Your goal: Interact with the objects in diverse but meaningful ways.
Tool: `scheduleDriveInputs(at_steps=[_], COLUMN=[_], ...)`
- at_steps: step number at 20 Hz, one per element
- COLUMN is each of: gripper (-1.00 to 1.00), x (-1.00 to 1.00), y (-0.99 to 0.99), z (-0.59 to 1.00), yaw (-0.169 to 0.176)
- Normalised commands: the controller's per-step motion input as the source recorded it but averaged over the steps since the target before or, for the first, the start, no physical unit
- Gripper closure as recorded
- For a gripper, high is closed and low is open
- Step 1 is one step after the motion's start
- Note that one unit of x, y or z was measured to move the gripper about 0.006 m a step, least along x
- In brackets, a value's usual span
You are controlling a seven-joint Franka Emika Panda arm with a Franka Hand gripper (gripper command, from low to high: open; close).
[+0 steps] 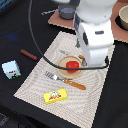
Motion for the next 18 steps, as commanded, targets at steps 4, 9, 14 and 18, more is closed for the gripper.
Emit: scheduleDriveInputs(at_steps=[4, 9, 14, 18], gripper=[-1.00, -1.00, -1.00, -1.00], x=[-0.82, -0.86, -0.90, -0.85], y=[0.19, 0.21, 0.21, 0.11], z=[0.05, 0.00, 0.00, -0.07], yaw=[0.000, -0.003, -0.028, -0.082])
